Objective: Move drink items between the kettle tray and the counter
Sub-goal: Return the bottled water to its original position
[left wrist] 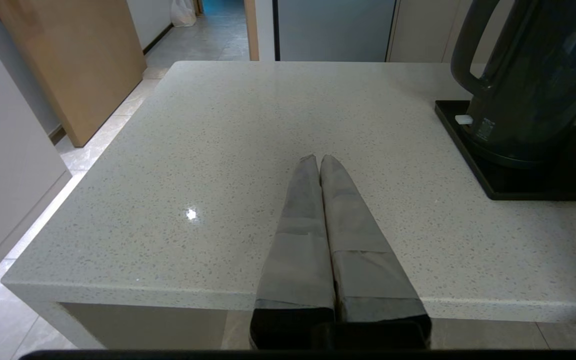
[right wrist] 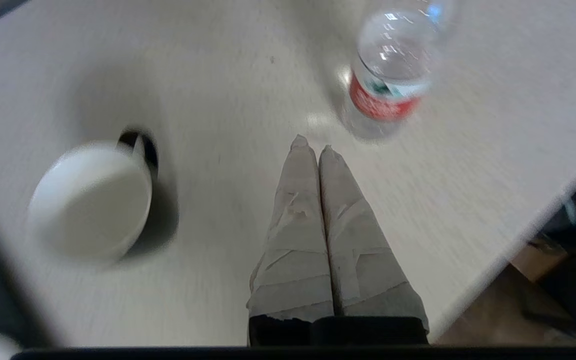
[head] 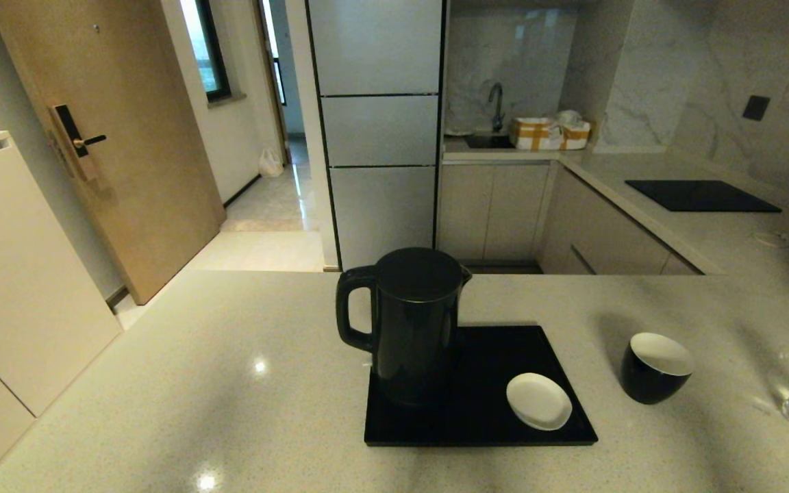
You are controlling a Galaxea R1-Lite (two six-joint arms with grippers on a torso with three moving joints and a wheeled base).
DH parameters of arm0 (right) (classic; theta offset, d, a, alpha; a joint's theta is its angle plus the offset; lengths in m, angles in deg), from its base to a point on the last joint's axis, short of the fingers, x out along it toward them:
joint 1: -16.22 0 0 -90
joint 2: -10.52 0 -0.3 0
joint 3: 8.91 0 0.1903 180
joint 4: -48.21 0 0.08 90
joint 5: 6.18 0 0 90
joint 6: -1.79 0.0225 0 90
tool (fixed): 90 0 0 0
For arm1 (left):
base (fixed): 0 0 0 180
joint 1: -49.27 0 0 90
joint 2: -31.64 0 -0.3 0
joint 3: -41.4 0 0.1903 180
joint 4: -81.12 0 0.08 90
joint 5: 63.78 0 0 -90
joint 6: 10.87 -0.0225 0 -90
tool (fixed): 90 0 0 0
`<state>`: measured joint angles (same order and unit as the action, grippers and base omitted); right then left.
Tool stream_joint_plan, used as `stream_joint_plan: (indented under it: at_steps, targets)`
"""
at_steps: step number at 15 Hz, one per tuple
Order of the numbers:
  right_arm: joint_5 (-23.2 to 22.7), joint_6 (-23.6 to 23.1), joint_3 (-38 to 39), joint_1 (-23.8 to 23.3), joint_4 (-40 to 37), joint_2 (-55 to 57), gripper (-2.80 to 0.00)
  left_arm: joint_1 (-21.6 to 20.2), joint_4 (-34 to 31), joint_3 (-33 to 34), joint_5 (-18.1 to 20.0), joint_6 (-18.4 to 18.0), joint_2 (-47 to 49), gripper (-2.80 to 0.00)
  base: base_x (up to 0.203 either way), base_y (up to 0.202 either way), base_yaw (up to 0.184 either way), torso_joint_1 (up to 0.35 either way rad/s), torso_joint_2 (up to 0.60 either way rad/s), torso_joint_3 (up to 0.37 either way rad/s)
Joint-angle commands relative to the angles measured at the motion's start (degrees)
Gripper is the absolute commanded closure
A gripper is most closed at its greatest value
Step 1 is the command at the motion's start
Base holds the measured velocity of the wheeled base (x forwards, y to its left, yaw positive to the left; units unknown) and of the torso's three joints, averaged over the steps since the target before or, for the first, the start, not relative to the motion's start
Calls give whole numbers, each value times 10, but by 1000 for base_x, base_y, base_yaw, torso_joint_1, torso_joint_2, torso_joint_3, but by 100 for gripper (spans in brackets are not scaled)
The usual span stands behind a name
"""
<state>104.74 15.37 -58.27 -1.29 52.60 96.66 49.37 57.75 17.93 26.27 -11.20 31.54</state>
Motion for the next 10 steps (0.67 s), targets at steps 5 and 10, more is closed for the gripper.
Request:
stream_joint_plan:
  at_steps: [5, 10]
  targets:
    - [13, 6, 32, -37, 251, 233, -280, 0, 0, 0, 0, 0, 0, 0, 0, 0, 0, 0, 0, 0]
    - [17, -14, 57, -73, 409, 296, -280, 0, 0, 0, 0, 0, 0, 0, 0, 0, 0, 0, 0, 0]
